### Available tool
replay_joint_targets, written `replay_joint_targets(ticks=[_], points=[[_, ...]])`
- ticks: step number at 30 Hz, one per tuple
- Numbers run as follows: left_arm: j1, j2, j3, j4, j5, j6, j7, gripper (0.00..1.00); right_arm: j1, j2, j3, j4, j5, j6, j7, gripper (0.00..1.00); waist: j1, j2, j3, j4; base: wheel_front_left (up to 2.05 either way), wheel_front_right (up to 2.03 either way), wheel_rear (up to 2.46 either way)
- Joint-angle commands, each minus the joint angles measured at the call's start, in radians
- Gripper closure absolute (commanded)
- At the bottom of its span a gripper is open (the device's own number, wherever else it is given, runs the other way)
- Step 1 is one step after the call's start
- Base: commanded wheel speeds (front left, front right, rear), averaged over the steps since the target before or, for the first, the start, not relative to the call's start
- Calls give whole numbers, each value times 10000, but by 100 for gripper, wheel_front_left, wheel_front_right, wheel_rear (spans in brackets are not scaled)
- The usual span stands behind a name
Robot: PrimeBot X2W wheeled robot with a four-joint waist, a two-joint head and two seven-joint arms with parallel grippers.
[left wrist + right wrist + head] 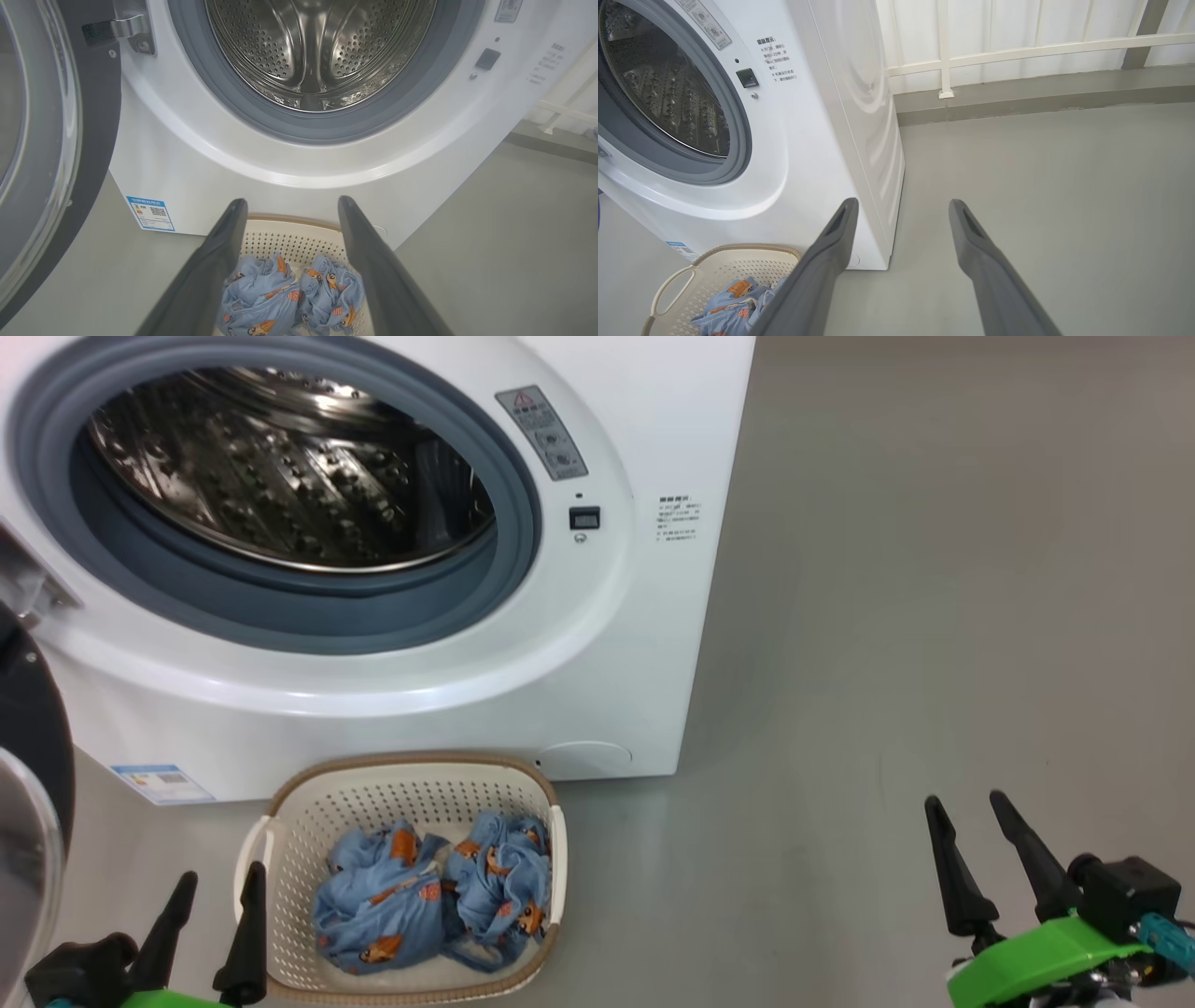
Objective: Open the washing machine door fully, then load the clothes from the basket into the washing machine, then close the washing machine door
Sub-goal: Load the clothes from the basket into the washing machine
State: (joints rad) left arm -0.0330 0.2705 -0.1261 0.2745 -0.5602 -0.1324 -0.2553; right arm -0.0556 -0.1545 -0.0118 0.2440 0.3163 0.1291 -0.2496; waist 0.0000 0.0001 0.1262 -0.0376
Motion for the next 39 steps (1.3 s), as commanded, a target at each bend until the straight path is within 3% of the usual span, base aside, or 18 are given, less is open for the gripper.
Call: replay_joint_targets(ticks=[1,16,39], points=[[-533,232,293,68,-22,17,-65,0,-408,-34,257,-287,-113,16,-122,0,0,-1,217,-45,0,0,0],[-2030,501,-1062,2073,-695,17,-65,0,-1153,328,356,-578,-309,16,-122,0,0,-1,1491,-337,0,0,0],[-5634,1643,-4621,5738,-2572,17,-65,0,-2582,968,822,-1180,-656,16,-122,0,0,-1,4270,-1076,0,0,0]])
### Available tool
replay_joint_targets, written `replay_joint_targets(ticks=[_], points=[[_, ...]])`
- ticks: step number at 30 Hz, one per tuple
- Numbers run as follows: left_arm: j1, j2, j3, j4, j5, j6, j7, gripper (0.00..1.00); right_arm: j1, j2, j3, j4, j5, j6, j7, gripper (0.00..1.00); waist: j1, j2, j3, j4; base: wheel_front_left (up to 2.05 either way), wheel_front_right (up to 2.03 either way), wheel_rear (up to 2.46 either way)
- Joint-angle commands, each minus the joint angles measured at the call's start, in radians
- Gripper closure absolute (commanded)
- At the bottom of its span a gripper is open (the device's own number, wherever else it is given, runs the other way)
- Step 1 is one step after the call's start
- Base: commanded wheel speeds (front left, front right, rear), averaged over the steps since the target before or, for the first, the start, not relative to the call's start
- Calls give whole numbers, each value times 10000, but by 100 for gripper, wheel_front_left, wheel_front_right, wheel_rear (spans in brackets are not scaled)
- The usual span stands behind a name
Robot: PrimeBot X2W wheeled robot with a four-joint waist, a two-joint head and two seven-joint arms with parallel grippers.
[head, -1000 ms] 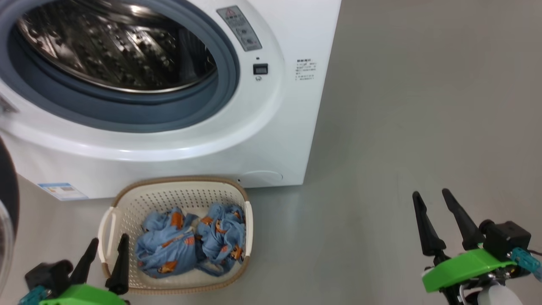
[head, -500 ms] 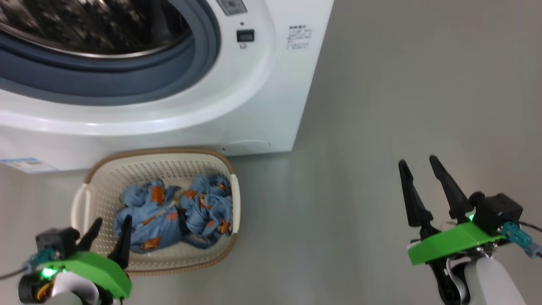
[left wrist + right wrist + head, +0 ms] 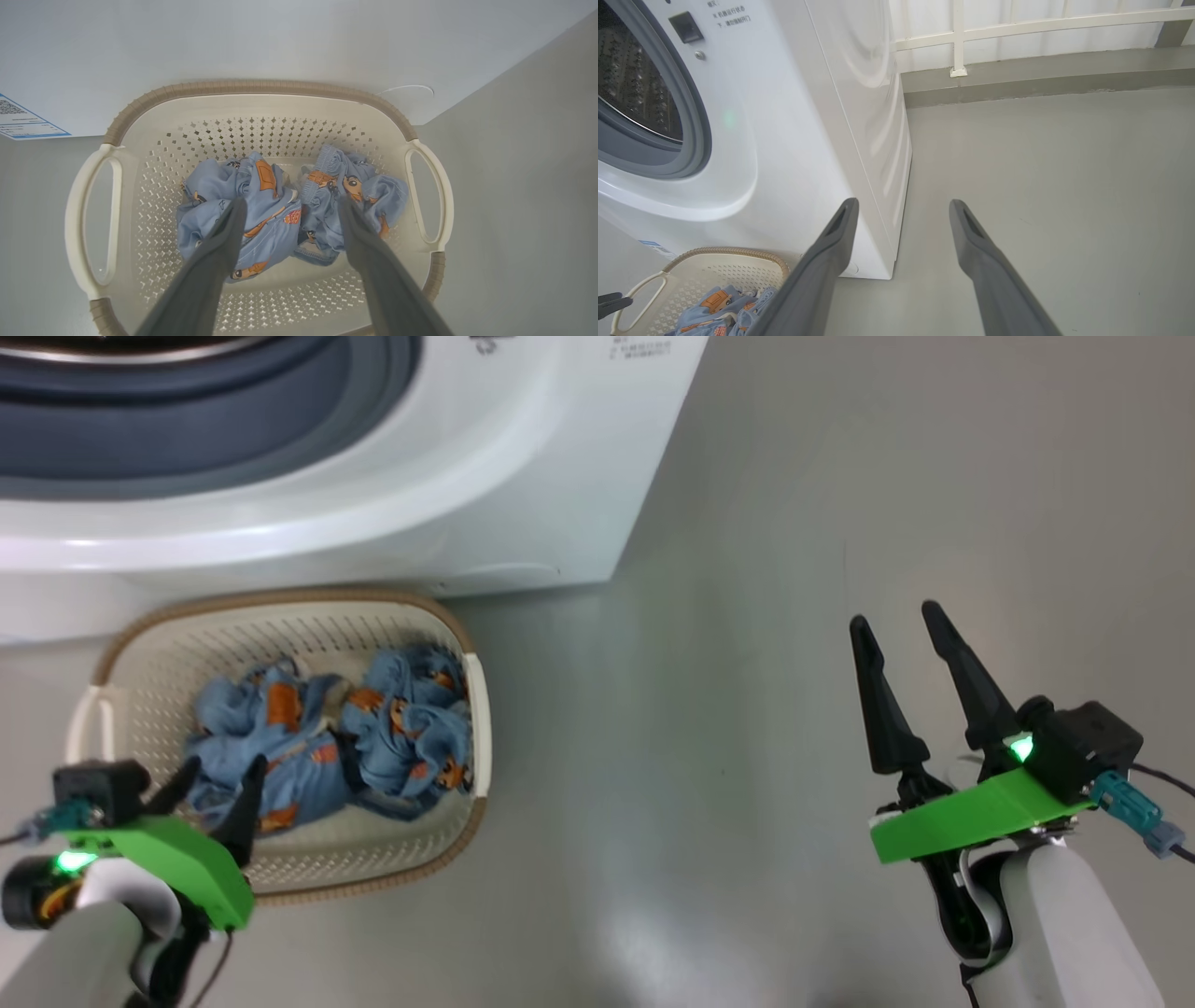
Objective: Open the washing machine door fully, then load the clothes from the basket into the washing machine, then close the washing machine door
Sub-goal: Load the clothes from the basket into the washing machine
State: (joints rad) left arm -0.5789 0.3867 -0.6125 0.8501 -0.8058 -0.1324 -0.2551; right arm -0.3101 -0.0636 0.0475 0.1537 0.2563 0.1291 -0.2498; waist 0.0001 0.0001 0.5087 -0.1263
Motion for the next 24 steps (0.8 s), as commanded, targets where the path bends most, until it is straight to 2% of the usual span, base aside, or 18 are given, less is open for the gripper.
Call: replay_joint_targets(ticks=[1,12,24], points=[[-320,531,91,98,-205,17,-67,0,-92,71,254,-300,-72,16,-120,0,-1,-1,569,-213,0,0,0],[-1865,1147,-1628,1266,-1312,17,-46,0,-566,129,529,-653,-114,16,-120,0,-1,-1,1859,-466,0,0,0],[-3042,1609,-2963,1719,-2170,17,25,0,-981,132,844,-958,45,16,-120,0,-1,-1,2779,-560,0,0,0]])
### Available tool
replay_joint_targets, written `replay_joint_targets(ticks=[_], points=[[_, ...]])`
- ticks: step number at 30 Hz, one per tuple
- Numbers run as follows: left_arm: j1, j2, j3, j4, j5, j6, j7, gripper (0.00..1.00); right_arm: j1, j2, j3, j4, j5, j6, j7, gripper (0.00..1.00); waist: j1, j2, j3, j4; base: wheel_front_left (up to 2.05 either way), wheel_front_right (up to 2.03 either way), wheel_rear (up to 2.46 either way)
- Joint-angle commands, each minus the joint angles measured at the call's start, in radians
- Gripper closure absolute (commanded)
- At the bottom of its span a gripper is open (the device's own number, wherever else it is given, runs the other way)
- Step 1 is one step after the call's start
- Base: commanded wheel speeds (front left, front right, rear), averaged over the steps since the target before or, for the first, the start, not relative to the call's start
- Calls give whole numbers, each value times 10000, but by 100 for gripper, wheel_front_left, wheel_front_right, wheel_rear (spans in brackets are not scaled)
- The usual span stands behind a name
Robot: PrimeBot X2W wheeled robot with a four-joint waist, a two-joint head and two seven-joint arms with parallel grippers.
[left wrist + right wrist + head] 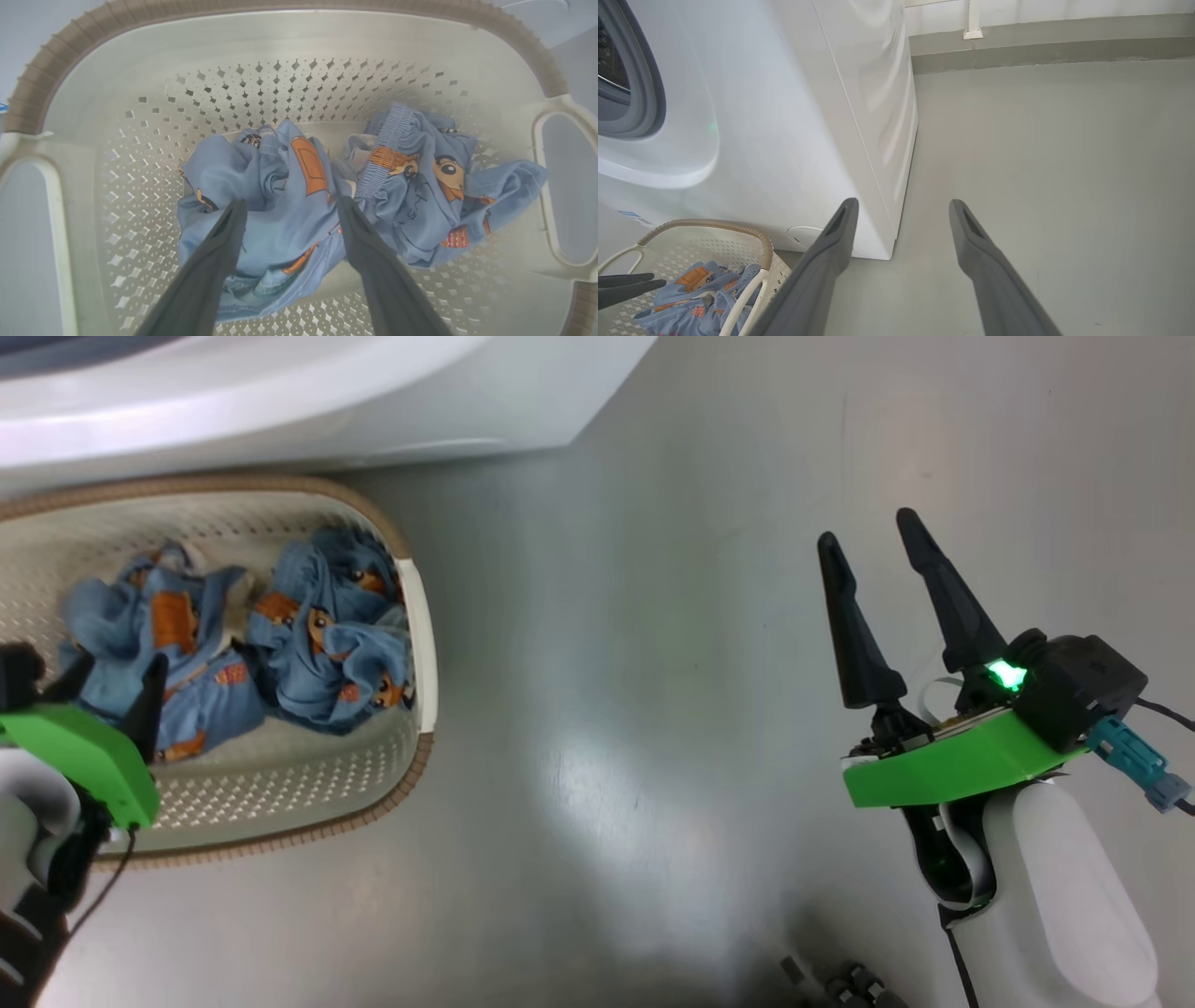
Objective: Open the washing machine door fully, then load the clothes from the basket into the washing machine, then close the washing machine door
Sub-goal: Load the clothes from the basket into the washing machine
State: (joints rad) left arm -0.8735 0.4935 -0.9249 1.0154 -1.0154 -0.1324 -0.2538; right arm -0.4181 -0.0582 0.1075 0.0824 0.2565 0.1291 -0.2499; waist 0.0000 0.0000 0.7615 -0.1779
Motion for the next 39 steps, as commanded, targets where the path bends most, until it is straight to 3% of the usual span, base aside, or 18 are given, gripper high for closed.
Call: replay_joint_targets(ticks=[1,21,22,23,25,39], points=[[-191,572,57,91,-149,17,35,0,56,78,269,-261,48,16,-118,0,0,0,328,-53,0,0,0],[-940,871,-1751,-142,-1833,17,603,0,-231,79,415,-446,-7,16,-118,0,0,0,962,-135,0,0,0],[-951,870,-1835,-158,-1922,17,649,18,-245,79,425,-449,-11,16,-118,0,0,0,967,-138,0,0,0],[-955,865,-1925,-176,-2003,17,684,61,-258,79,435,-443,-22,16,-118,0,0,0,958,-136,0,0,0],[-987,862,-2085,-178,-2142,17,687,100,-283,79,436,-427,-39,16,-118,0,0,0,922,-125,0,0,0],[-614,523,-2385,-249,-3257,17,67,100,-161,79,204,-177,-23,16,-118,0,0,0,-21,242,0,0,0]])
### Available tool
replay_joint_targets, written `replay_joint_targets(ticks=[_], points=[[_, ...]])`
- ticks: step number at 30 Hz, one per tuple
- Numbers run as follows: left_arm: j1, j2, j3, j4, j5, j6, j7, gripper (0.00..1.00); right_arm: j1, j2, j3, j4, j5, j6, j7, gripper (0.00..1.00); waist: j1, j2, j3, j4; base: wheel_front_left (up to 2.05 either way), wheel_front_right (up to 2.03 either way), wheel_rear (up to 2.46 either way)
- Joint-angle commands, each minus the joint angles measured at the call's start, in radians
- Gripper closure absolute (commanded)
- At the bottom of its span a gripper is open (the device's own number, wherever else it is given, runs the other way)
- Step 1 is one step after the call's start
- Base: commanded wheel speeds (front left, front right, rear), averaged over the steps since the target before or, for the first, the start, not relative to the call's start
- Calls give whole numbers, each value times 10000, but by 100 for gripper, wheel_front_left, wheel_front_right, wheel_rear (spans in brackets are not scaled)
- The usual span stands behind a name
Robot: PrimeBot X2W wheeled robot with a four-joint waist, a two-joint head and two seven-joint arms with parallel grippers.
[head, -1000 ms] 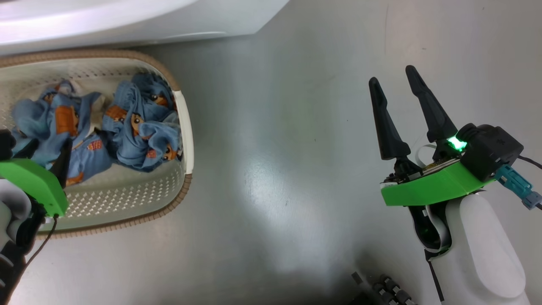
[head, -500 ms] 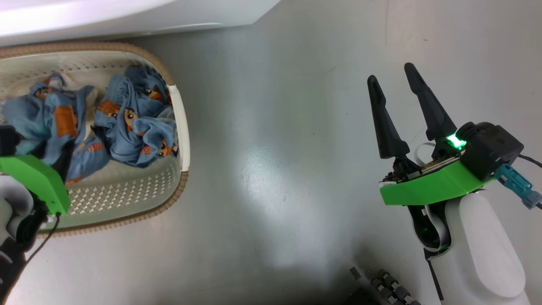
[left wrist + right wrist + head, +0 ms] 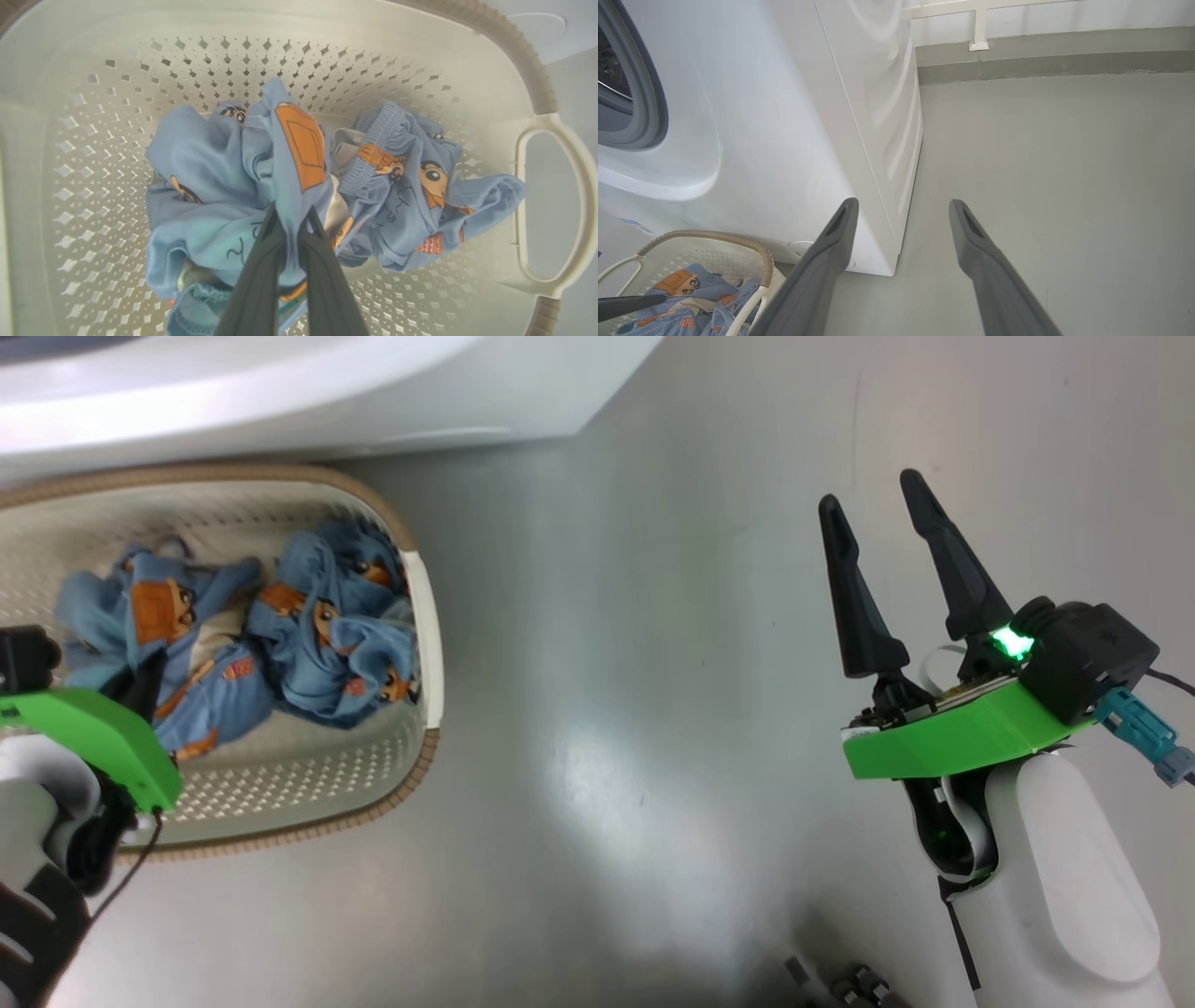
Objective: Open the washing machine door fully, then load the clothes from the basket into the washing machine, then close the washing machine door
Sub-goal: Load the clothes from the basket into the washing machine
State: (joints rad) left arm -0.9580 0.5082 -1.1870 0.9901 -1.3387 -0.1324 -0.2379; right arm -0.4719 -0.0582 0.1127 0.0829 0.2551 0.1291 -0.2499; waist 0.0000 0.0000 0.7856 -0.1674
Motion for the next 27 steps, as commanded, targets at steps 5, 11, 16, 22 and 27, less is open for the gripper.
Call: replay_joint_targets(ticks=[5,11,16,22,27], points=[[665,255,542,-116,-257,17,-225,100,593,79,66,58,118,16,-118,0,0,0,-976,256,0,0,0],[1354,207,1812,-608,461,17,-236,100,1027,79,-44,369,185,16,-118,0,0,0,-1936,401,0,0,0],[2232,146,3035,-1078,1428,17,-237,100,1464,80,-115,639,150,16,-118,0,0,0,-2761,533,0,0,0],[3261,-13,4644,-1796,2582,17,-238,100,1961,-7,-226,846,95,16,-118,0,0,0,-3638,739,0,0,0],[4133,-224,5812,-2576,3620,17,-238,100,2394,-232,-309,958,184,16,-118,0,0,0,-4315,935,0,0,0]])
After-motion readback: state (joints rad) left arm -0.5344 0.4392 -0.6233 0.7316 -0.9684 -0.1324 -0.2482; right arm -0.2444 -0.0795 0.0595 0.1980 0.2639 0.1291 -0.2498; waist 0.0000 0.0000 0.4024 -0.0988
